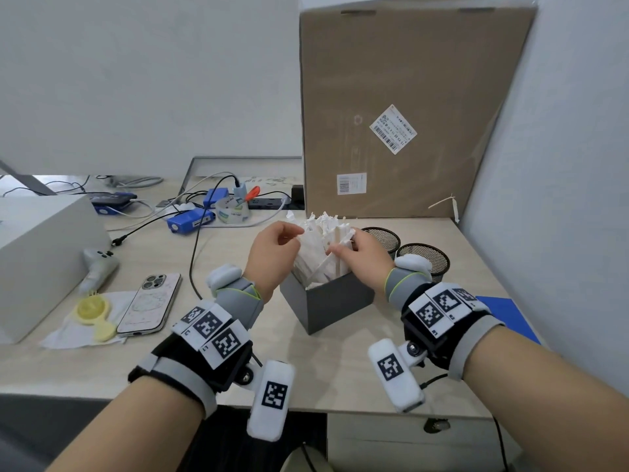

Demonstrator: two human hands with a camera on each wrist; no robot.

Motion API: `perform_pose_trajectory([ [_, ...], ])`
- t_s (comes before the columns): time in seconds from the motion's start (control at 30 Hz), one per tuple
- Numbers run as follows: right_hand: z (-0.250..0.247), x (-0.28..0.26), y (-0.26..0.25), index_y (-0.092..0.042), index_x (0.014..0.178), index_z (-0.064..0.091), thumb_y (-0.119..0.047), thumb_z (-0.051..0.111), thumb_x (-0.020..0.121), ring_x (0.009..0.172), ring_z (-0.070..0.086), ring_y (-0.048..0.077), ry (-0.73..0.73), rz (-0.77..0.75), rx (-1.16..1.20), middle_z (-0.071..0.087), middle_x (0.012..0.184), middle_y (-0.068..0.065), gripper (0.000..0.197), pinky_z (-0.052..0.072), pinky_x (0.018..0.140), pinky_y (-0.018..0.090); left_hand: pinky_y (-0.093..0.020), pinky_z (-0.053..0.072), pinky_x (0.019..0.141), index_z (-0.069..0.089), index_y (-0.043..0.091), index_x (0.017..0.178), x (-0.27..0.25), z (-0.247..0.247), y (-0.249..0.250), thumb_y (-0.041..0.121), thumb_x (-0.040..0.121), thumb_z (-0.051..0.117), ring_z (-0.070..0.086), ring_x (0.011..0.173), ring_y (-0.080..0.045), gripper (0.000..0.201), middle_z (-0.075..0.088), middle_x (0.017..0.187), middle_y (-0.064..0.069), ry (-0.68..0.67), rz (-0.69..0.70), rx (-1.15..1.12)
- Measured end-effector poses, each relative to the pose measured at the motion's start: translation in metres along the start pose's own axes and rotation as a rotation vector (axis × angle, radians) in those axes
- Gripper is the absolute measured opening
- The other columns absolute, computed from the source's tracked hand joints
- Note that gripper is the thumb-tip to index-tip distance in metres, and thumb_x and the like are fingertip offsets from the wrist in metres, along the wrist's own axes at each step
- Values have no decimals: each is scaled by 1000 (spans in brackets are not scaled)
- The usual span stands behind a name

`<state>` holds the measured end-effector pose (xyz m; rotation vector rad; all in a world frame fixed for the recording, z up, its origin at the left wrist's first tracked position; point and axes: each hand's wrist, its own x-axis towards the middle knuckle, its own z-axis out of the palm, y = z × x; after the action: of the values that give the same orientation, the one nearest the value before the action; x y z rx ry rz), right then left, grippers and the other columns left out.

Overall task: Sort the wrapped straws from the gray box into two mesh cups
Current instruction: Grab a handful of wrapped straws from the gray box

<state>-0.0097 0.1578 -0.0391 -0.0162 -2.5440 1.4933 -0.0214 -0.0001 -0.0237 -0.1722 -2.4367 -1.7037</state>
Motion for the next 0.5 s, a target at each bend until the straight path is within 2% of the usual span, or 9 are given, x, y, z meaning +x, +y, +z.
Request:
perform_pose_trajectory([
  [0.07, -7, 0, -2, -8, 105, 65, -21, 56, 92, 94, 61, 18, 13, 14, 73, 70, 104, 6, 21, 44, 79, 29, -17, 46, 66, 64, 15, 102, 0, -1, 2, 1, 86, 45, 53, 78, -4, 29, 61, 94, 4, 50, -18, -18],
  [0.2, -16, 3, -8, -6, 107, 66, -19, 54, 94, 100, 64, 19, 25, 36, 184, 71, 100, 2, 21, 49, 91, 32, -18, 46, 69, 64, 16, 105, -1, 0, 8, 3, 86, 48, 55, 82, -5, 27, 61, 97, 5, -9, 29, 55],
  [0.3, -22, 8, -12, -8, 107, 65, -21, 55, 93, 103, 65, 24, 39, 23, 234, 71, 106, 7, 21, 49, 97, 44, -18, 46, 79, 62, 18, 113, 0, 3, 14, 6, 86, 53, 57, 100, -9, 31, 61, 110, 5, -114, 80, 112],
  [0.37, -24, 11, -15, -9, 108, 64, -23, 56, 92, 103, 66, 26, 46, 7, 253, 71, 106, 9, 22, 49, 97, 49, -21, 42, 91, 55, 19, 124, 1, 7, 18, 8, 86, 58, 53, 115, -12, 40, 58, 122, 4, -198, 105, 155],
  [0.4, -24, 11, -18, -9, 109, 63, -23, 56, 92, 102, 66, 26, 50, -6, 248, 71, 106, 10, 22, 50, 96, 49, -21, 39, 94, 50, 19, 130, 1, 10, 21, 11, 85, 61, 50, 119, -11, 47, 55, 127, 4, -234, 120, 178],
  [0.43, -25, 12, -22, -9, 109, 62, -22, 57, 92, 101, 67, 27, 57, -22, 243, 70, 105, 11, 22, 50, 95, 50, -21, 37, 93, 44, 19, 135, 2, 14, 23, 13, 85, 64, 48, 120, -10, 55, 52, 131, 5, -268, 130, 193],
  [0.5, -26, 12, -30, -10, 109, 62, -18, 57, 91, 100, 67, 27, 76, -55, 245, 70, 105, 13, 21, 51, 94, 49, -22, 39, 89, 34, 18, 141, 4, 21, 31, 16, 84, 68, 49, 113, -8, 66, 48, 131, 7, -334, 137, 181],
])
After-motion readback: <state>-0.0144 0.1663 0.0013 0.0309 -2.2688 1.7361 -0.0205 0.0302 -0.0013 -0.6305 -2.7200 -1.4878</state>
